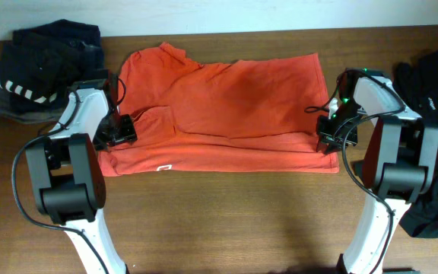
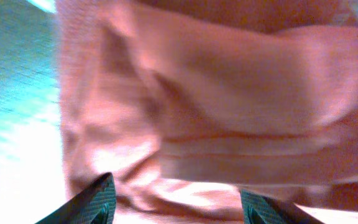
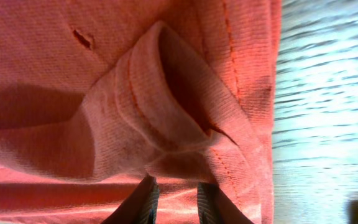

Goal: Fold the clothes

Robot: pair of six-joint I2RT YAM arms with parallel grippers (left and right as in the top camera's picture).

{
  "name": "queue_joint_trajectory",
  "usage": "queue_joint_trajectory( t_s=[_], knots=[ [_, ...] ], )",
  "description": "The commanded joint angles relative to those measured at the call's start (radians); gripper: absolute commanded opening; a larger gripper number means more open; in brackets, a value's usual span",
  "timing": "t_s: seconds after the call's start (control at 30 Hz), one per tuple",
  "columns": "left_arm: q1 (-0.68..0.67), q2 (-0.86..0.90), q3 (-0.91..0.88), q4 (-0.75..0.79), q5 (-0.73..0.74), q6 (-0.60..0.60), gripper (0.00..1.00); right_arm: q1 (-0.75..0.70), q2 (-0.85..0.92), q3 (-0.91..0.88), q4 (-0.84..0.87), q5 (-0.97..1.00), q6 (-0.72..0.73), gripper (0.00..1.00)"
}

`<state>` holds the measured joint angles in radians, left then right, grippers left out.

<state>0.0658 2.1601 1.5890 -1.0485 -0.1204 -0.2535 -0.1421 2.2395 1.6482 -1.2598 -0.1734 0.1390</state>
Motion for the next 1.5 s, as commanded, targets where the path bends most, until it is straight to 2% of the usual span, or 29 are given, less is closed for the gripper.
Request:
queue_joint_trajectory(
  t_s=[0.0, 0.23, 0.27, 0.33, 0.37, 0.4, 0.47, 0.57, 0.7, 0.73, 0.93, 1.17, 1.27, 1.47],
  knots=[
    [0.005, -0.003, 0.063, -0.035, -0.088, 0.01, 0.66, -0.022, 0.007, -0.011, 0.023, 0.081, 0.009, 0.27],
    [0.003, -0.049, 0.265, -0.154, -0.089, 0.009, 0.66, -0.023, -0.042, 0.068, -0.013, 0.101, 0.043, 0.27],
    [0.001, -0.061, 0.296, -0.16, -0.085, 0.01, 0.73, -0.023, -0.055, 0.092, -0.025, 0.108, 0.046, 0.31],
    [-0.006, -0.077, 0.348, -0.156, -0.05, 0.01, 0.95, -0.023, -0.072, 0.135, -0.035, 0.105, 0.046, 0.51],
    [-0.013, -0.082, 0.383, -0.146, 0.008, 0.015, 0.99, -0.023, -0.08, 0.163, -0.037, 0.103, 0.046, 0.77],
    [-0.018, -0.082, 0.403, -0.135, 0.058, 0.029, 0.99, -0.023, -0.083, 0.195, -0.038, 0.102, 0.046, 0.89],
    [-0.034, -0.082, 0.435, -0.06, 0.223, 0.069, 0.99, -0.023, -0.083, 0.251, -0.037, 0.097, 0.046, 0.99],
    [-0.056, -0.076, 0.435, 0.101, 0.35, 0.048, 0.99, -0.022, -0.083, 0.323, 0.002, 0.045, 0.045, 0.99],
    [-0.087, -0.039, 0.435, 0.295, 0.353, -0.136, 0.99, -0.022, -0.083, 0.379, 0.138, -0.059, 0.045, 0.99],
    [-0.099, -0.007, 0.435, 0.39, 0.369, -0.203, 0.99, -0.022, -0.083, 0.382, 0.214, -0.113, 0.041, 0.99],
    [-0.131, 0.116, 0.436, 0.678, 0.422, -0.285, 0.99, -0.015, -0.083, 0.382, 0.503, -0.134, 0.042, 0.99],
    [-0.166, 0.237, 0.436, 0.841, 0.421, -0.364, 0.99, 0.011, -0.042, 0.382, 0.715, -0.134, 0.08, 0.99],
    [-0.181, 0.275, 0.447, 0.884, 0.42, -0.365, 0.99, 0.024, -0.027, 0.382, 0.747, -0.133, 0.08, 0.99],
    [-0.211, 0.315, 0.454, 0.868, 0.379, -0.428, 0.98, 0.043, -0.001, 0.382, 0.748, -0.13, 0.08, 0.99]
  ],
)
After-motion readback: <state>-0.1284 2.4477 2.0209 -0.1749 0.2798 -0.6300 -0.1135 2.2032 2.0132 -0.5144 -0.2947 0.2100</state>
